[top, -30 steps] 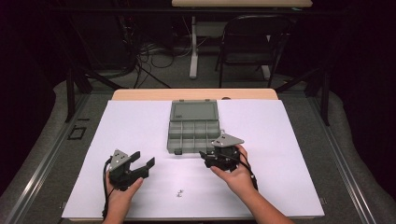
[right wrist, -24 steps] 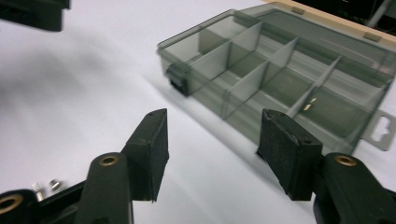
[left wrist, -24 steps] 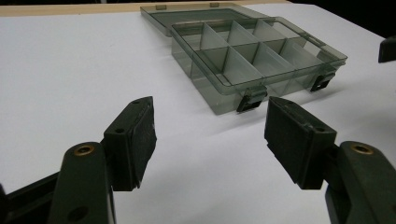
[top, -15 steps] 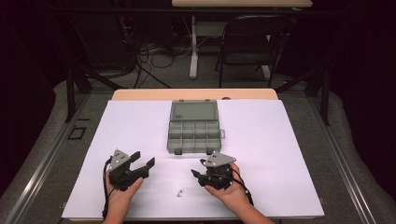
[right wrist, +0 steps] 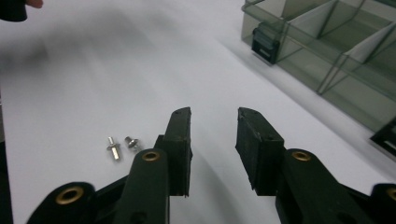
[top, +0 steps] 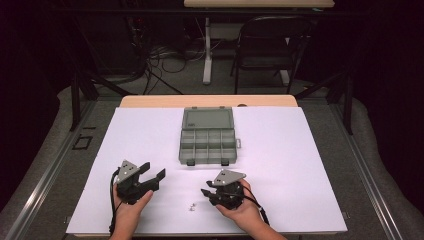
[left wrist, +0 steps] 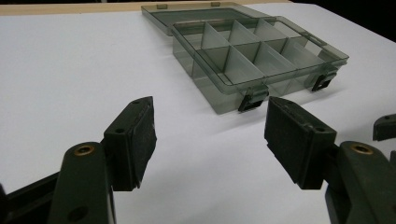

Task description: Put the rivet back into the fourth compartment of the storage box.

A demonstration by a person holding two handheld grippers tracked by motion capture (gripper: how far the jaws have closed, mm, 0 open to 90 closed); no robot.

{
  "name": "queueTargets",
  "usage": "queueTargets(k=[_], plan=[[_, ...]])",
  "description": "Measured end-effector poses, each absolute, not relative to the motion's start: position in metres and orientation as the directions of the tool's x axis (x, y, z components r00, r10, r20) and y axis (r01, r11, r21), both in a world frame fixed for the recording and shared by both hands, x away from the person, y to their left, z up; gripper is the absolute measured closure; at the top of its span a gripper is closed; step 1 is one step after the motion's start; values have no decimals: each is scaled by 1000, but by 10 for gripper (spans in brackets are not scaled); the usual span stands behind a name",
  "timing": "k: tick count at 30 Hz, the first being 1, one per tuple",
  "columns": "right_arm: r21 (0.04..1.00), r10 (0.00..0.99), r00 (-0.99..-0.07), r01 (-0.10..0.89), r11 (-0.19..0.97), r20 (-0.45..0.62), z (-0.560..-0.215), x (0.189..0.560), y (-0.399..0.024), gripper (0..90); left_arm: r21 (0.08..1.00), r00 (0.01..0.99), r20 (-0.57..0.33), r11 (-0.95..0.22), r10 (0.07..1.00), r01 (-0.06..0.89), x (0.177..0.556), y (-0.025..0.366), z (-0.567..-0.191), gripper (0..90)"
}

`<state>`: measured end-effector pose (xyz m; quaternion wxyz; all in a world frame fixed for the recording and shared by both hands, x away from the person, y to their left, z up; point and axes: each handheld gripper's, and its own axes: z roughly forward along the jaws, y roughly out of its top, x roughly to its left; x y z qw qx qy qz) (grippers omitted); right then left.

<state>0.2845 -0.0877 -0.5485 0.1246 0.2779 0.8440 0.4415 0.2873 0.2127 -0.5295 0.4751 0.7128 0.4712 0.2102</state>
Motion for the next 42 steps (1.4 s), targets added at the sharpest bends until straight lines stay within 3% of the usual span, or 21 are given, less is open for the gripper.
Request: queueTargets(k=[11, 42], plan=[[786, 500, -863, 353, 507, 65, -559, 276, -73, 745, 875, 467, -150, -102, 871, 473, 287, 214, -529, 338], [773, 435, -893, 355, 525, 114, -569, 273, -59, 833, 877, 465, -152, -98, 872, 471, 287, 215, -529, 339]])
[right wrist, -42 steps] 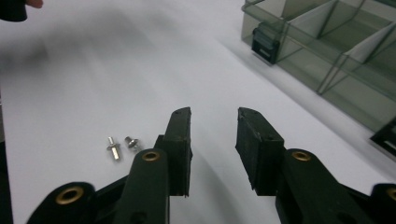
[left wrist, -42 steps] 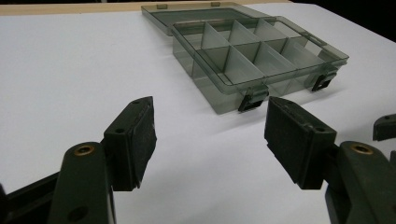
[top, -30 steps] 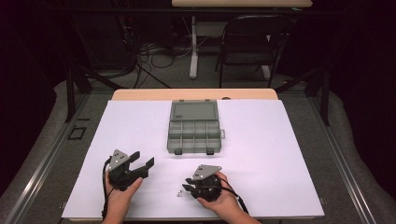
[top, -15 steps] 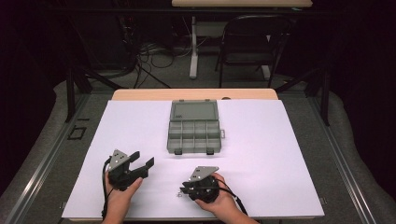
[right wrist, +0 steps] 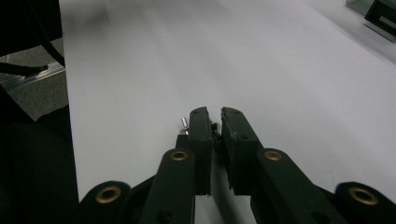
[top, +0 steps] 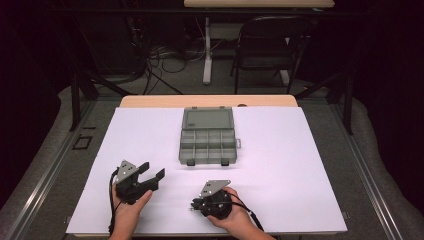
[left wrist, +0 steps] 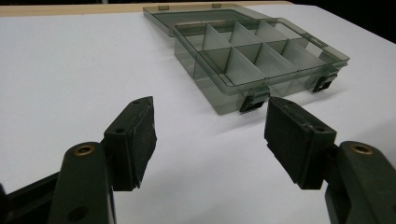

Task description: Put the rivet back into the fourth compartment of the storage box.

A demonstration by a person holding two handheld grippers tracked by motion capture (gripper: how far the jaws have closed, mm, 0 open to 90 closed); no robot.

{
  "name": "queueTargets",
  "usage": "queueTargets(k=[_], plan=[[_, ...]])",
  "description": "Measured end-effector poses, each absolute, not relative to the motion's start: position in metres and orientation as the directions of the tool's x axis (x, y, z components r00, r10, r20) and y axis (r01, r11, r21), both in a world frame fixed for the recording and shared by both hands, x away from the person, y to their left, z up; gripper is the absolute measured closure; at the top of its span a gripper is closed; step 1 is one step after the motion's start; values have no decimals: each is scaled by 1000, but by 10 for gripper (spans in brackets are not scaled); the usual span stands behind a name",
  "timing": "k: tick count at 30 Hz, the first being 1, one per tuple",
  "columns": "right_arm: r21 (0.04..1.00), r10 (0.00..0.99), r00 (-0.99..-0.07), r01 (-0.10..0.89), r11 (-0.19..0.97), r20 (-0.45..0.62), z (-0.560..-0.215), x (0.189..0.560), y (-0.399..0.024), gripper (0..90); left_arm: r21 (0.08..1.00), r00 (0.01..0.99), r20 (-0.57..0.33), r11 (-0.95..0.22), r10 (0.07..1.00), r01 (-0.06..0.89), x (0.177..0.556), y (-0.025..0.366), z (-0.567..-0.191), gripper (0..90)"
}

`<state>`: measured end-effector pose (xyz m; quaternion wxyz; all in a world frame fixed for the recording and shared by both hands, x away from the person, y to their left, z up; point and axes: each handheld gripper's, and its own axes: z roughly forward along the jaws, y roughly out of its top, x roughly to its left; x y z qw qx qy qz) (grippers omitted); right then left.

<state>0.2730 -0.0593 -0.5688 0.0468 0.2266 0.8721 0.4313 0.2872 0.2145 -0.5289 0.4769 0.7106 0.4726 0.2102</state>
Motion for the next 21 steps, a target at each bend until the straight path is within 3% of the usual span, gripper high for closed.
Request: queueTargets(k=[21], plan=[[767, 433, -893, 363, 528, 125, -567, 273, -60, 888, 877, 465, -149, -100, 873, 469, 287, 215, -529, 339]])
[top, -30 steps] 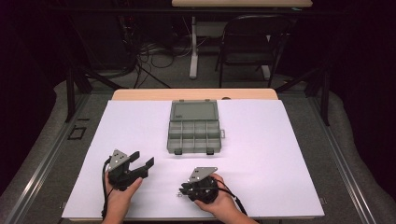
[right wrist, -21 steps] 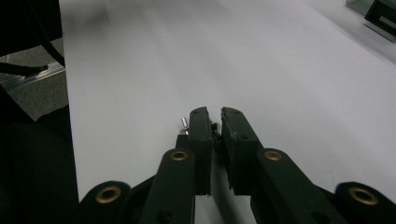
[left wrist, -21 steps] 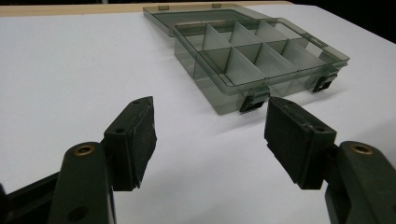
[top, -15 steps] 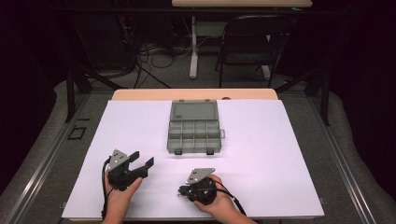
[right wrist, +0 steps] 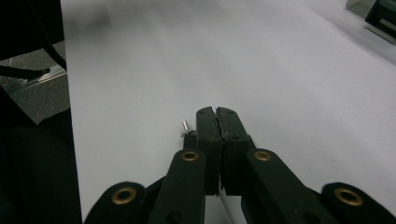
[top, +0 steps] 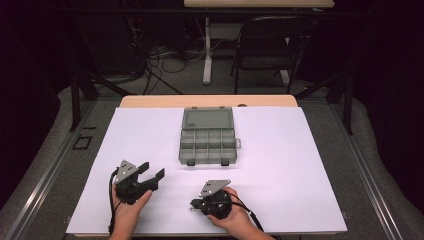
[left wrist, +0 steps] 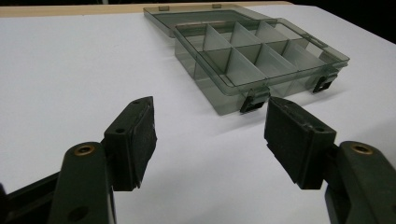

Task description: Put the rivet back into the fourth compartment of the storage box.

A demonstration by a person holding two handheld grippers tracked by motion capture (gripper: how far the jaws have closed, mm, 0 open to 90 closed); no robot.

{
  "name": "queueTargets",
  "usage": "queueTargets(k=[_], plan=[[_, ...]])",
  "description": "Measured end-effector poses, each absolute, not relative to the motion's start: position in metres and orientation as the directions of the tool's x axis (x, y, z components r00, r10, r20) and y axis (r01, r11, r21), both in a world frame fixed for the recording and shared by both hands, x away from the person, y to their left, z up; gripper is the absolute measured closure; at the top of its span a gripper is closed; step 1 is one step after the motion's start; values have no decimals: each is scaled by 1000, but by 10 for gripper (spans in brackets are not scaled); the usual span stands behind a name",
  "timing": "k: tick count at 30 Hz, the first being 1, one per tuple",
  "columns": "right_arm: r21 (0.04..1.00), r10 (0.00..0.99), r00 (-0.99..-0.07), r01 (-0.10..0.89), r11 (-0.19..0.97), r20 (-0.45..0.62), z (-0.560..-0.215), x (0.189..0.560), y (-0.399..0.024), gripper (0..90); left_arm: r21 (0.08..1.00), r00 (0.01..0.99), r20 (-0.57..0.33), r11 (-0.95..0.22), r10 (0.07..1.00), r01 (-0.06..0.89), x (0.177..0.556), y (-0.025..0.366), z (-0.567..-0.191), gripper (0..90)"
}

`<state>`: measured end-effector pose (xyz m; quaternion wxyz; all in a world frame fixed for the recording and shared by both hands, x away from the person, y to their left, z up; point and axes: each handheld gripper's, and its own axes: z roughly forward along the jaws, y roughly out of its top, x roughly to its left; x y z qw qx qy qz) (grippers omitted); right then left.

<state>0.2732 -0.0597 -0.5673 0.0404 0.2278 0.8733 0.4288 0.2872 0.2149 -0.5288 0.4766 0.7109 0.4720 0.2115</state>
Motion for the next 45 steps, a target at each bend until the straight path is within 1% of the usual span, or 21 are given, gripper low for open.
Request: queueTargets(k=[3, 4, 8, 9, 17, 18, 25, 38, 43, 44, 45], plan=[[782, 438, -890, 362, 508, 128, -567, 273, -60, 888, 877, 465, -149, -100, 873, 470, 287, 215, -529, 339], [772, 433, -892, 364, 521, 128, -566, 273, -61, 888, 877, 465, -149, -101, 873, 470, 287, 215, -529, 339], [785, 439, -889, 362, 502, 129, -566, 273, -61, 889, 877, 465, -149, -100, 873, 470, 287, 215, -529, 340], [774, 434, -891, 366, 516, 131, -564, 274, -62, 889, 877, 465, -149, -101, 873, 470, 287, 215, -529, 340], [794, 442, -888, 360, 489, 131, -563, 274, -62, 889, 877, 464, -149, -100, 873, 469, 287, 215, -529, 339], [783, 440, -888, 364, 504, 130, -561, 274, -63, 889, 877, 464, -148, -101, 873, 469, 287, 215, -529, 339], [789, 440, -889, 359, 498, 126, -559, 274, -64, 889, 878, 464, -148, -101, 873, 469, 287, 215, -529, 340], [815, 472, -873, 359, 454, 122, -551, 279, -75, 889, 875, 463, -150, -100, 873, 473, 287, 216, -528, 339], [812, 479, -870, 363, 457, 119, -548, 280, -78, 889, 875, 464, -150, -101, 873, 473, 287, 216, -528, 339], [820, 485, -866, 363, 443, 121, -549, 280, -78, 889, 875, 464, -150, -101, 873, 473, 287, 216, -528, 340], [810, 483, -867, 366, 457, 119, -547, 281, -80, 889, 875, 464, -151, -100, 873, 473, 287, 216, -529, 339]])
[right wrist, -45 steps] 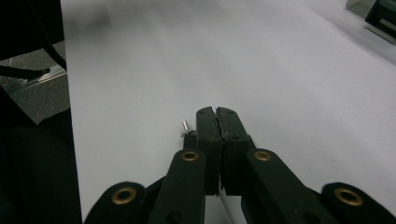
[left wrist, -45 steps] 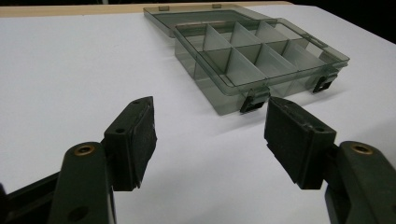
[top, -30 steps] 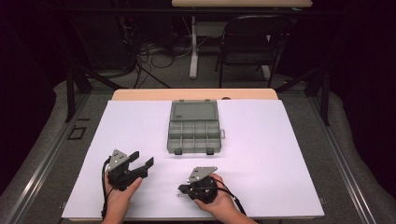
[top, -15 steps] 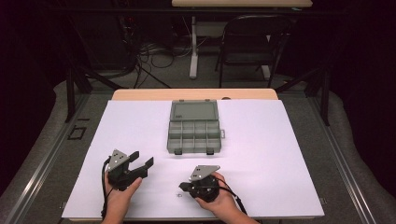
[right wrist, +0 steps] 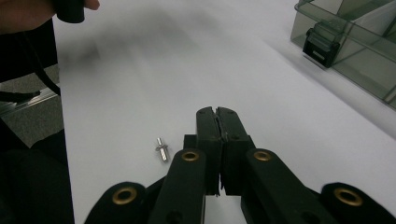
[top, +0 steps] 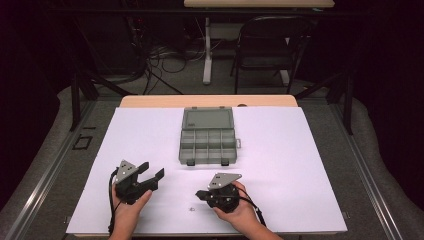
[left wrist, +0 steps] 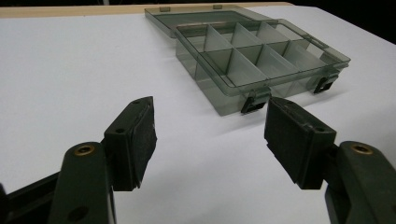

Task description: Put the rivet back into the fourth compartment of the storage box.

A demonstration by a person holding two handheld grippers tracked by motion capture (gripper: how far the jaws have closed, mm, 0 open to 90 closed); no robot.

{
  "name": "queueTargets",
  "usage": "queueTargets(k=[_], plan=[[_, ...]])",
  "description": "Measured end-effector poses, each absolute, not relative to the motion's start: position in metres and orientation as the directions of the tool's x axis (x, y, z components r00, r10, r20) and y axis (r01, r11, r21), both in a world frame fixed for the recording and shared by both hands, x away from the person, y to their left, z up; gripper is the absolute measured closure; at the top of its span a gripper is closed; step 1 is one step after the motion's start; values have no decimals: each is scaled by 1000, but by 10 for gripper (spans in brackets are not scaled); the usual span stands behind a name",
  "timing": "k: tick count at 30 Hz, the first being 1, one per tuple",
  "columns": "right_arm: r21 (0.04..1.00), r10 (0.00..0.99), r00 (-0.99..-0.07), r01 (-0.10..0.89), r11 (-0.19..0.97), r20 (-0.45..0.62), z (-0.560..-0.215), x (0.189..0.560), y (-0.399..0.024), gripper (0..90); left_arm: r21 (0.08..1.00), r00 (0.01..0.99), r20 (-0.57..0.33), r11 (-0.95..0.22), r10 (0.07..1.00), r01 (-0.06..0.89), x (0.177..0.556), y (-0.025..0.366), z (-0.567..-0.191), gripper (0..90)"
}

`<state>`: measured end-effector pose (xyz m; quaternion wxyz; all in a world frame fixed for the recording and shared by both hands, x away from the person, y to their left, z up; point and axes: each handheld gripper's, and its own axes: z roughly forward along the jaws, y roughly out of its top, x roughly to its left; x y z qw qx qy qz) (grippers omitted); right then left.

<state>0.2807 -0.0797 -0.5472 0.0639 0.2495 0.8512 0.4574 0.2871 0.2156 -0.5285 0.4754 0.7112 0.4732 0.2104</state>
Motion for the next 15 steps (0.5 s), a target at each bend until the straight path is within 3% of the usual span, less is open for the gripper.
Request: queueTargets(k=[15], plan=[[823, 516, -850, 369, 431, 111, -539, 287, -91, 888, 876, 463, -152, -98, 874, 473, 287, 216, -528, 339]])
